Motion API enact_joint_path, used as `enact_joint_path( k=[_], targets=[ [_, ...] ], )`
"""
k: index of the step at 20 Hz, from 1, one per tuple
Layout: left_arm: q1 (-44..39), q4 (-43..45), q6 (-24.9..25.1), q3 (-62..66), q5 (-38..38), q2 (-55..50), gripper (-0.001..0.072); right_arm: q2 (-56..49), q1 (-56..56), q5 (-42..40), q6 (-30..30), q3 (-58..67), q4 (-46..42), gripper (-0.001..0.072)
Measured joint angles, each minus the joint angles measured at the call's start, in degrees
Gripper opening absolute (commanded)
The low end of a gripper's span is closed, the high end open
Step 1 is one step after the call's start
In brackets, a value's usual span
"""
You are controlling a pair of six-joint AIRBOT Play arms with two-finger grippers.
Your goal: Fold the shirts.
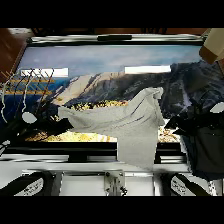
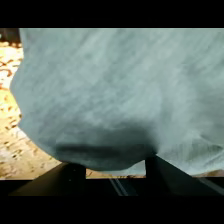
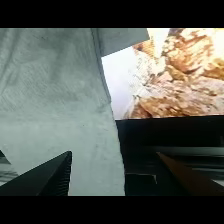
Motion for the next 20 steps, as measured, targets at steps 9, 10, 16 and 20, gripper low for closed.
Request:
enact_joint_path(
  k=[9, 10, 16, 20],
  targets=[
    [-1.9, -0.6, 2.2, -0.5, 5.6, 0.2, 0.0041, -3.0, 2.3, -9.6, -0.2, -8.2, 5.7, 0.0635],
    [-2.0, -0.5, 2.5, -0.5, 5.5, 0.5, 0.0041, -3.5, 3.8, -11.0, -0.2, -8.4, 5.7, 0.0629],
    [-2.1, 0.7, 4.6, 1.2, 4.2, 5.3, 0.0041, -3.6, 12.3, -17.9, 1.3, -7.4, 6.2, 0.0069],
    [-1.0, 2.1, 9.2, 10.3, 0.2, 11.5, 0.0041, 3.8, 13.6, -16.0, -2.0, 0.9, 6.2, 0.0069]
  ],
)
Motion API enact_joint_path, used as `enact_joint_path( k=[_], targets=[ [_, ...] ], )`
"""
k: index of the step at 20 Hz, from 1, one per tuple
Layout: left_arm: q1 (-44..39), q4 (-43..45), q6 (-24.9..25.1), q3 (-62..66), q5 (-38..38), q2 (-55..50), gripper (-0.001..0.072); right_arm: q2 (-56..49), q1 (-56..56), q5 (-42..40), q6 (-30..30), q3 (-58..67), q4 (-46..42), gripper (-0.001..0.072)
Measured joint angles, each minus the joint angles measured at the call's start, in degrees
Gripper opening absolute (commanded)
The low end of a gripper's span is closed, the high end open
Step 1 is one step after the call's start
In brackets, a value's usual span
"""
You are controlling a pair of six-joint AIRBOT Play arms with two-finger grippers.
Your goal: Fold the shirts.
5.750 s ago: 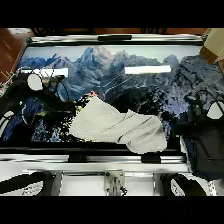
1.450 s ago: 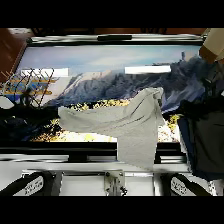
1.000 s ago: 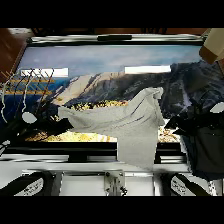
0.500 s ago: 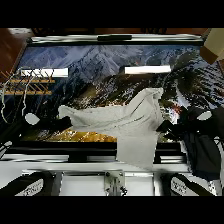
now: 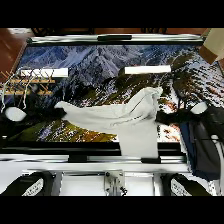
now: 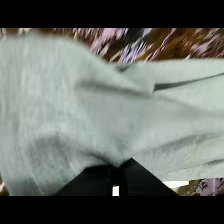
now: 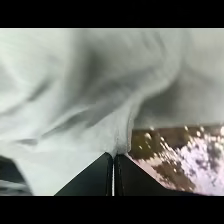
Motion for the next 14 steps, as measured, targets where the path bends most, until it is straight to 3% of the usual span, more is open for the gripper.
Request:
enact_joint_path(
  k=[3, 5, 9, 14],
  targets=[
    [2.2, 1.7, 2.0, 13.3, -2.8, 6.2, 0.0041, 10.0, 0.3, -0.5, -3.8, 12.8, -0.2, 0.0069],
    [3.9, 2.3, 2.6, 23.9, -3.9, 10.1, 0.0041, 16.7, 0.4, -5.1, -5.0, 22.6, -1.0, 0.0069],
    [5.7, 2.7, 1.9, 41.9, -4.5, 16.0, 0.0041, 25.9, 0.4, -16.8, -1.9, 39.8, -3.0, 0.0069],
    [6.3, 3.5, -1.9, 49.3, -10.8, 19.4, 0.0041, 29.5, 0.4, -20.8, 1.3, 49.4, -5.9, 0.0069]
  ],
)
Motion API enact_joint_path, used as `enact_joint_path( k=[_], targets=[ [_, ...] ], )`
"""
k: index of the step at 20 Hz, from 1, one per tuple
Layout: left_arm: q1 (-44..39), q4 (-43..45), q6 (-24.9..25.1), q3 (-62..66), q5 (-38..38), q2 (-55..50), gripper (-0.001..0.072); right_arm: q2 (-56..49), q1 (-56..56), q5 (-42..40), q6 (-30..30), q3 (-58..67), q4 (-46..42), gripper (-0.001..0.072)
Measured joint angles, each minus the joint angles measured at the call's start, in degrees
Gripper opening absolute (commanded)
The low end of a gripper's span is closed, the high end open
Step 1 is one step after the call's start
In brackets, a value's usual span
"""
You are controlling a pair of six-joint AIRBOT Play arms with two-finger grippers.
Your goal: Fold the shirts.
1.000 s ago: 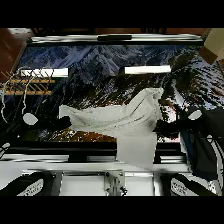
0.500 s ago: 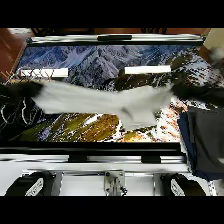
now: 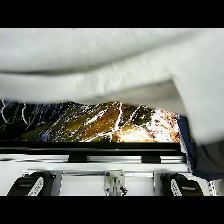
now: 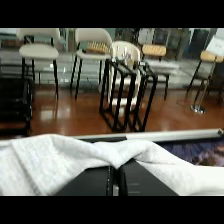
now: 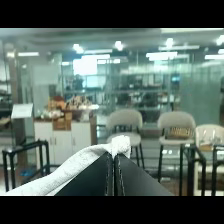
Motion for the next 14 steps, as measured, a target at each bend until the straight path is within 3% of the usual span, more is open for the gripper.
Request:
enact_joint_path(
  k=[3, 7, 10, 14],
  targets=[
    [0.1, 1.8, -2.1, -1.6, -7.8, -0.4, 0.0041, -1.4, 0.0, 2.4, 2.4, 1.5, -5.7, 0.007],
    [0.1, 2.8, -3.3, -12.9, -13.7, -1.6, 0.0041, -8.6, 0.1, 13.6, 3.8, 1.2, -14.2, 0.007],
    [0.1, 2.5, -3.5, -27.4, -15.1, -3.9, 0.0041, -16.8, 0.1, 20.4, 4.2, -2.6, -18.3, 0.007],
    [0.0, 1.3, -1.2, -42.9, -10.8, -12.4, 0.0041, -30.0, 0.1, 21.1, 6.4, -9.1, -18.9, 0.007]
  ],
)
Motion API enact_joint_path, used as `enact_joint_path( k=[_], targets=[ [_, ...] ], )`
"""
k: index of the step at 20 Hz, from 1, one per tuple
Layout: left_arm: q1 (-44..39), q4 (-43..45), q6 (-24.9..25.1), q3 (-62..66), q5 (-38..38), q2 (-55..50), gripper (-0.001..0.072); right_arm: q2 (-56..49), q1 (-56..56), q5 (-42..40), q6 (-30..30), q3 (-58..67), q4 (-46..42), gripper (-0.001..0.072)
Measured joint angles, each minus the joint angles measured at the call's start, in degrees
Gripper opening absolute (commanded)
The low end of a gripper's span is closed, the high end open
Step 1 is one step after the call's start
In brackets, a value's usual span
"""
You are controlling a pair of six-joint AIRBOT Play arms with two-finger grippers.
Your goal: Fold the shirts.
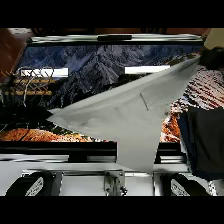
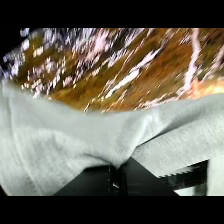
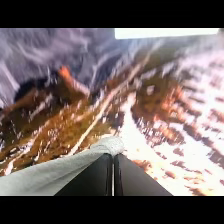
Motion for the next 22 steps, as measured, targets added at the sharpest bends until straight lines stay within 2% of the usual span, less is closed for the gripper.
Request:
enact_joint_path(
  k=[2, 5, 11, 12, 13, 14, 15, 18, 20, 21, 22],
  targets=[
    [0.0, 0.0, 1.9, -1.7, 3.7, -6.7, 0.0042, -6.8, 0.0, -3.6, 2.2, -1.4, 3.1, 0.007],
    [0.1, -0.2, 3.7, 2.4, 8.0, -17.6, 0.0042, -14.4, 0.0, -10.7, 4.9, -2.4, 8.9, 0.007],
    [0.0, -1.6, 5.9, 17.9, 11.9, -34.0, 0.0044, -20.0, 0.0, -21.4, 6.8, -2.9, 13.8, 0.007],
    [0.0, -2.2, 5.9, 19.2, 12.2, -35.9, 0.0082, -20.2, 0.0, -22.0, 6.8, -2.9, 13.8, 0.0072],
    [0.0, -2.9, 6.0, 20.2, 12.2, -37.9, 0.025, -20.4, 0.1, -22.1, 6.8, -2.9, 13.8, 0.0134],
    [0.0, -3.5, 6.0, 20.8, 11.6, -39.5, 0.0419, -20.6, 0.1, -21.8, 6.9, -2.9, 13.7, 0.0325],
    [0.1, -4.0, 6.0, 21.4, 10.3, -41.0, 0.0437, -20.6, 0.1, -21.4, 6.9, -2.9, 13.4, 0.0513],
    [1.1, -4.9, 6.0, 22.7, 3.7, -42.9, 0.0437, -20.4, -0.1, -15.7, 6.8, -2.9, 13.2, 0.0512],
    [3.1, -1.0, 5.5, 23.4, -1.2, -42.3, 0.0438, -19.8, -0.8, -9.4, 5.8, -2.9, 11.8, 0.0512],
    [4.3, 1.2, 4.8, 23.5, -3.3, -41.6, 0.0489, -19.7, -1.4, -4.7, 5.1, -3.1, 10.2, 0.0512],
    [5.2, 2.4, 4.2, 23.3, -5.0, -40.9, 0.0639, -19.6, -2.0, -0.4, 4.3, -3.4, 9.2, 0.0512]
  ],
)
